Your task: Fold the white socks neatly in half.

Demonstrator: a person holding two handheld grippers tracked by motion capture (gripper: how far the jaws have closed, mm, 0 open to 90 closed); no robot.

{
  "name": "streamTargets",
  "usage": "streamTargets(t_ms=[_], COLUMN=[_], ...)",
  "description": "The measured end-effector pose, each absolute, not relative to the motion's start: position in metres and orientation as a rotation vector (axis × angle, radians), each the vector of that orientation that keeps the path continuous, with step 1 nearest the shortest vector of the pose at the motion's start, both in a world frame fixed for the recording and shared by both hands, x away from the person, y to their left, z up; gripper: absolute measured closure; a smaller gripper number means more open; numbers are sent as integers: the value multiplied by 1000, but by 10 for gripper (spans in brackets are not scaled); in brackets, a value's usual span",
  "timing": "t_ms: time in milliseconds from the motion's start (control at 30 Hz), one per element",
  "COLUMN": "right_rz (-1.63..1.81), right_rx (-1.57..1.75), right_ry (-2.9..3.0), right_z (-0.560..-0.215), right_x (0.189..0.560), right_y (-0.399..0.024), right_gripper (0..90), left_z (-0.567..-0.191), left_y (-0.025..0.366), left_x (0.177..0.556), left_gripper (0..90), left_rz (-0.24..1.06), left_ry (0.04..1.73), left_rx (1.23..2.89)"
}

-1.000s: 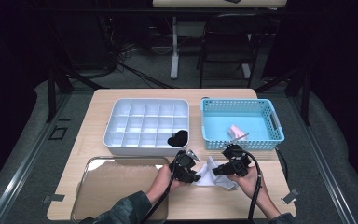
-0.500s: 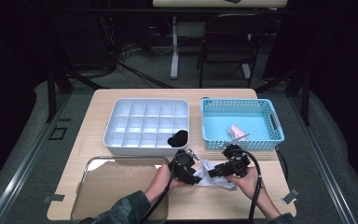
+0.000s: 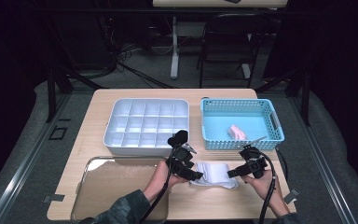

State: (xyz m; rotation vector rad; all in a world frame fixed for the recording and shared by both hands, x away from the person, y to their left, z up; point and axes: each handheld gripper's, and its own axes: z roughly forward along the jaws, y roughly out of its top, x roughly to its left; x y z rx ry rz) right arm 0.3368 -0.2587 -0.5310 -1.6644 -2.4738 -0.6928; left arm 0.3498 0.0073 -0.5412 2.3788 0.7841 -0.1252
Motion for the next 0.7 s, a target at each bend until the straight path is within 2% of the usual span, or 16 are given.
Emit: streamTargets(t_ms=[167,400,700], right_rz=[-636,-563,-546], right_rx=[-1654,-1612,-1553], right_ry=[-2482,-2518,-2552], right_z=[-540,-543,-547], right_x=[338,338,340], right_y=[-250,-246,-245], right_gripper=[532,630,609], left_z=[-547,-555,-556], left_y=[7,6,4], left_x=[350,347,344], left_gripper=[455,590,685], left_rz=[-121,-149,-138], left_ry=[799,769,738], left_rx=[2399,2415,2422])
